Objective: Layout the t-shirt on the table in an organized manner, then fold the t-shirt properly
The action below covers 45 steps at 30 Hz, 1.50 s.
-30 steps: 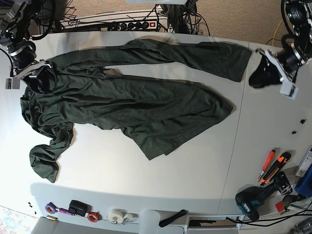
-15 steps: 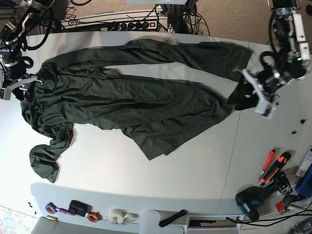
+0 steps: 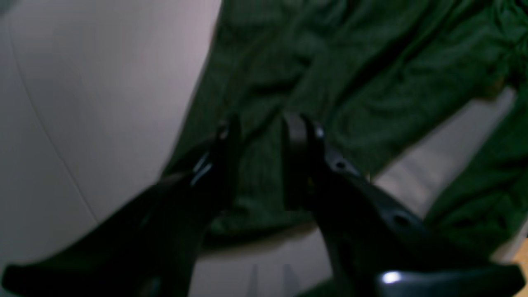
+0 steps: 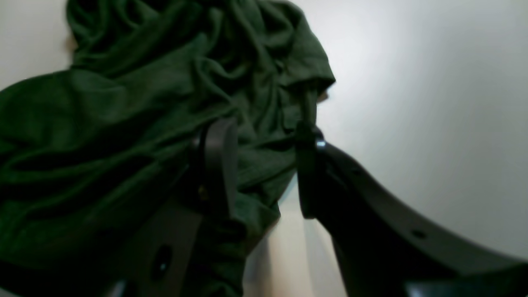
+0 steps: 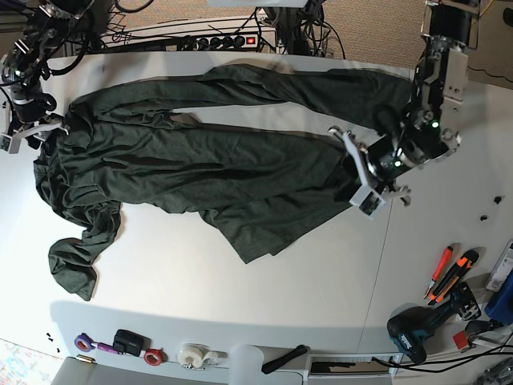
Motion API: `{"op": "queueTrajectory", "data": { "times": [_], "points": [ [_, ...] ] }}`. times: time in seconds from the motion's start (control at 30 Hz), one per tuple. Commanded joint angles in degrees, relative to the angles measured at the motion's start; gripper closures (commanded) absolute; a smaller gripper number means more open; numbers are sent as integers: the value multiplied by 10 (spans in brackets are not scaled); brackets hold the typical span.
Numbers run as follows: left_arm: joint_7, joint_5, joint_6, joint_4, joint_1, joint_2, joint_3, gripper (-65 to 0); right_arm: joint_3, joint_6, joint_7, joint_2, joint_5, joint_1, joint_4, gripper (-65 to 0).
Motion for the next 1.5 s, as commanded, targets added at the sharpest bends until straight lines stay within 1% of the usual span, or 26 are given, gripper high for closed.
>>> {"op": "queueTrajectory", "data": {
  "times": [0.0,0.17,0.23,0.3,0.33,0.4,0.47,0.5,0.57,0.73,0.8,0.9,0.97,1.0,1.03,1.07,1.13,1.2,1.3,1.33,1.4,1.47],
  "points": [
    [-14,2,5,9,-13,3,0,-181,3,2,19,14,7,10,-1,-236],
    [-15,5,4,-9,-17,47,0,-181,-25,2,15,18,6,30,-46,-236],
    [-15,3,-13,-27,-17,65,0,-181,-46,2,16,18,6,35,-59,-236],
    [-15,4,-31,-44,-17,82,0,-181,-65,10,13,18,7,38,-63,-236],
    [-15,3,-38,-50,-17,89,0,-181,-73,27,12,18,7,40,-62,-235],
    [-15,3,-41,-58,-17,100,0,-181,-85,77,12,17,16,41,-54,-233],
    [-15,3,-41,-61,-18,105,0,-181,-89,111,9,14,35,41,-36,-186],
    [-15,3,-41,-61,-18,104,0,-181,-90,113,7,14,39,41,-23,-161],
    [-15,5,-40,-61,-19,103,0,-181,-89,112,-1,15,39,41,3,-141],
    [-15,5,-41,-61,-24,103,0,-181,-89,111,-36,15,39,40,56,-141],
    [-15,5,-41,-61,-24,103,0,-181,-89,101,-55,14,39,40,57,-141],
    [-15,5,-41,-61,-24,103,0,-181,-90,63,-87,13,26,38,57,-140],
    [-15,5,-41,-61,-24,103,0,-181,-89,27,-93,13,-4,37,57,-131],
    [-15,5,-41,-61,-24,103,0,-181,-89,11,-97,13,-22,37,57,-116],
    [-15,5,-41,-61,-24,103,0,-181,-89,0,-104,13,-38,37,57,-109],
    [-15,5,-41,-61,-24,103,0,-181,-89,-7,-115,14,-52,37,57,-108],
    [-15,5,-41,-61,-24,103,0,-181,-89,-8,-128,15,-78,37,57,-108],
    [-14,5,-41,-61,-24,103,0,-181,-89,-20,-121,18,-106,34,54,-108],
    [-12,5,-41,-61,-24,103,0,-181,-89,-63,-103,21,-148,31,34,-108],
    [-12,4,-41,-61,-24,103,0,-181,-89,-68,-99,25,-150,31,20,-108],
    [-9,3,-41,-61,-24,103,0,-181,-89,-69,-91,33,-150,31,-14,-108],
    [-8,3,-49,-61,-24,103,0,-181,-89,-69,-82,45,-150,31,-50,-108]
  ]
}}
